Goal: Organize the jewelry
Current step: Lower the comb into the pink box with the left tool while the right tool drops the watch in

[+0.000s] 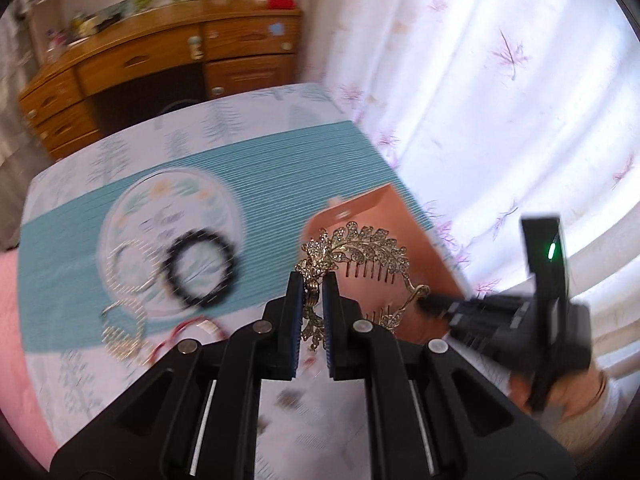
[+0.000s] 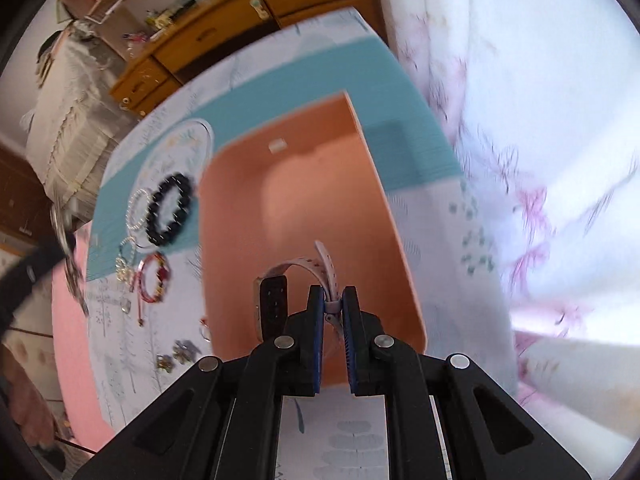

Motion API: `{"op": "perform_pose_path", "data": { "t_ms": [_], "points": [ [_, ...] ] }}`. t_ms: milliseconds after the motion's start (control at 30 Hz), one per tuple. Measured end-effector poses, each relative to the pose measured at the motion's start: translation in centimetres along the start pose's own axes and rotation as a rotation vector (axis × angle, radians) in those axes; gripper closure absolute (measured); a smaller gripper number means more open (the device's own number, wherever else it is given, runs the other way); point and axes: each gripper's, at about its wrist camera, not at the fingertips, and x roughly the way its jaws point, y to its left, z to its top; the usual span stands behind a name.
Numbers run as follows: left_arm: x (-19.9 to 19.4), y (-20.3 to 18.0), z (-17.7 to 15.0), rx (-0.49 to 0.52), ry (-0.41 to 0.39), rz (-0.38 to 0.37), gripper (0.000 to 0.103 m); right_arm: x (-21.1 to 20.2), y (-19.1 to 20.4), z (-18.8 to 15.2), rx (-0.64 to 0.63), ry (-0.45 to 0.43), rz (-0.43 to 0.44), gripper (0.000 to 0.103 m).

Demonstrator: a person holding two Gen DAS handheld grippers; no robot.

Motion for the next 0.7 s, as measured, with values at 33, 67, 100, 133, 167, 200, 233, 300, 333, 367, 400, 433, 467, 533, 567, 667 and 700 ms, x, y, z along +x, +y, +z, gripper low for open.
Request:
{"op": "perform_pose_path", "data": {
  "t_ms": [33,67,100,133,167,200,233,300,333,367,400,433,467,533,567,667,700],
  "points": [
    [1.0,-0.7,0.6,0.007,0.010,-0.010,0.096,0.4,-0.4,-0.2,0.018,0.009,0.005,0.094],
    [2.1,-1.3,1.2,0.011,0.022,-0.015,0.096,0.7,-0.7,-0.6,0.039,0.013,0.011,0.094],
    [3.1,-1.9,1.7,0.012,0.031,-0.015,0.096,0.4,-1.2,-0.9,0.056,-0.007,0.025,0.093],
    [4.0,-2.5,2.1,0.014,0.037,-0.012,0.096,0.8,-1.3,-1.2,0.066,-0.003,0.023,0.091],
    [5.0,-3.0,2.6,0.012,0.044,-0.012,0.096,0.7,-1.6,-1.3,0.080,0.000,0.032,0.091],
    [6.0,-3.5,3.0,0.013,0.052,-0.012,0.096,0.4,-2.1,-1.6,0.098,-0.007,0.048,0.091],
    [6.8,-3.9,3.3,0.013,0.059,-0.009,0.096,0.6,-2.0,-1.7,0.104,-0.010,0.052,0.091],
    [8.1,-4.5,4.0,0.019,0.068,-0.009,0.096,0.4,-2.3,-2.2,0.110,-0.007,0.056,0.091],
    [8.5,-4.5,4.1,0.020,0.069,-0.010,0.096,0.2,-2.4,-2.0,0.116,-0.006,0.060,0.091],
    [9.2,-4.9,4.5,0.023,0.074,-0.008,0.096,0.0,-2.5,-2.2,0.122,-0.010,0.068,0.090],
    [9.7,-5.1,4.6,0.027,0.083,-0.004,0.096,0.1,-1.9,-2.0,0.128,-0.013,0.075,0.090],
    [10.4,-5.3,4.7,0.025,0.102,0.005,0.096,-0.1,-2.1,-2.2,0.141,-0.020,0.086,0.090],
    [11.0,-5.1,4.6,0.021,0.116,0.005,0.096,-0.4,-2.1,-2.0,0.152,-0.027,0.098,0.090],
    [12.9,-4.8,4.4,-0.001,0.159,-0.003,0.096,-1.2,-2.5,-2.1,0.171,-0.047,0.121,0.090],
    [13.6,-4.6,4.3,-0.004,0.171,-0.001,0.096,-1.4,-2.7,-2.3,0.174,-0.059,0.122,0.090],
    [14.2,-5.2,4.1,0.001,0.175,0.000,0.096,-2.0,-2.9,-2.5,0.177,-0.068,0.117,0.090],
    [13.8,-5.7,4.2,0.010,0.163,-0.012,0.096,-2.2,-3.0,-2.4,0.180,-0.065,0.121,0.090]
  ]
}}
